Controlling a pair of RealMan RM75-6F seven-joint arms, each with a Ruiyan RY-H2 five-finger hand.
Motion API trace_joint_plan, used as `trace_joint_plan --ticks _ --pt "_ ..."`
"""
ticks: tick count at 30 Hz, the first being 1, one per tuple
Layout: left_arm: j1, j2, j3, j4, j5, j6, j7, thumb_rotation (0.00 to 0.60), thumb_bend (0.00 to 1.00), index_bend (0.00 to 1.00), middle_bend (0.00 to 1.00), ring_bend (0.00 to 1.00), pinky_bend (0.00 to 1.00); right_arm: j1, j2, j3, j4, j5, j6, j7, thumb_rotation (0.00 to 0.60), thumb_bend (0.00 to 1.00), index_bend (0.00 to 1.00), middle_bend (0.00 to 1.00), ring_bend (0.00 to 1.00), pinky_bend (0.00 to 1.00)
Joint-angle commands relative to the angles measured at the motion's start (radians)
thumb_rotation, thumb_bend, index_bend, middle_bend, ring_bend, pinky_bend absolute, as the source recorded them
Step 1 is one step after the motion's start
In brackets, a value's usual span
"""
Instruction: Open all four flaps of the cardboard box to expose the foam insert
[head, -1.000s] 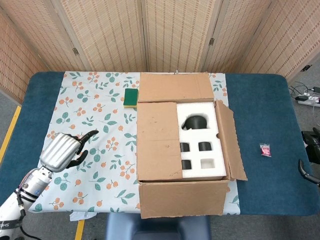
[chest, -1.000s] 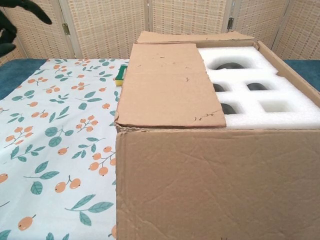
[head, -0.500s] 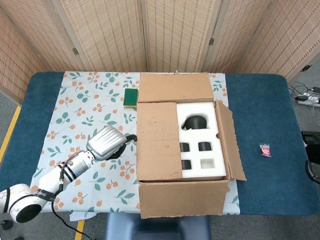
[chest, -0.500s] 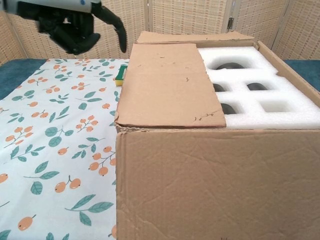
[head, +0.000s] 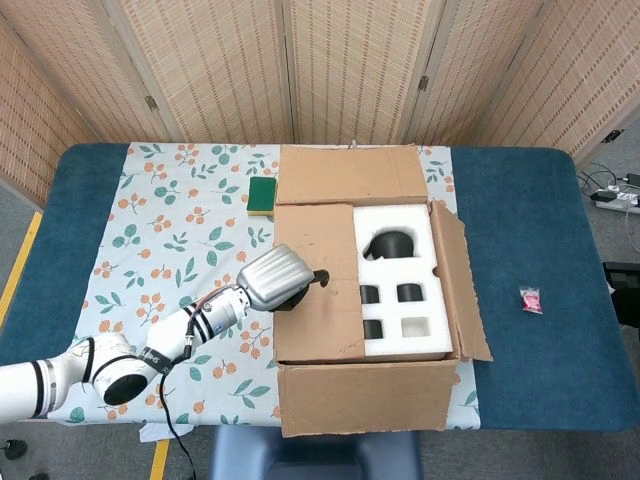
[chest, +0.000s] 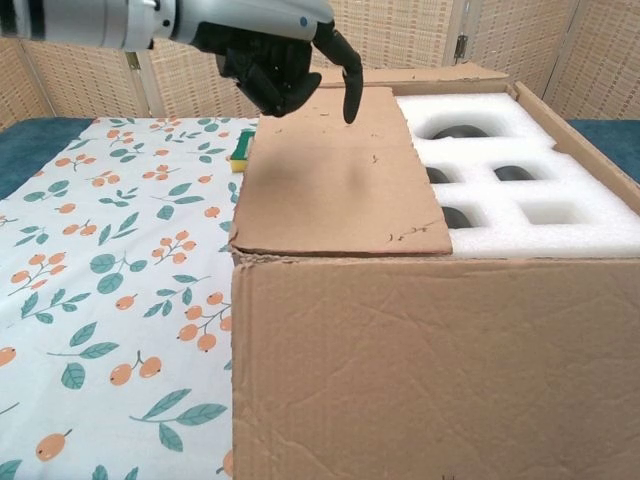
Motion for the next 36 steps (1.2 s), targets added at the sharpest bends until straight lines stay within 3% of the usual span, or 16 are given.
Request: trace_joint_plan --ticks 1,16,25,36 --pt "-0.045 -0.033 0.008 0.060 -0.015 -0.031 -0.017 0.600 0.87 0.37 1.00 1.00 1.00 0.007 -0.002 -0.002 0.012 0.002 -0.025 0.010 0.235 0.58 0.10 0.00 0.00 0.00" --pt "-0.163 -0.125 0.008 0.221 -0.043 -0.102 -0.119 0.600 0.85 0.38 1.00 1.00 1.00 0.031 -0.002 -0.007 0.068 0.009 -0.116 0.119 0.233 0.58 0.10 0.00 0.00 0.00" --pt "-0.222 -0.193 0.011 0.346 -0.036 -0.152 -0.189 0.600 0.84 0.40 1.00 1.00 1.00 0.008 -0.006 0.004 0.117 0.032 -0.095 0.194 0.232 0.58 0.10 0.00 0.00 0.00" --pt "-0.267 -0.245 0.027 0.423 -0.028 -0.172 -0.227 0.600 0.86 0.42 1.00 1.00 1.00 0.014 -0.014 -0.003 0.158 0.016 -0.118 0.250 0.232 0.58 0.10 0.00 0.00 0.00"
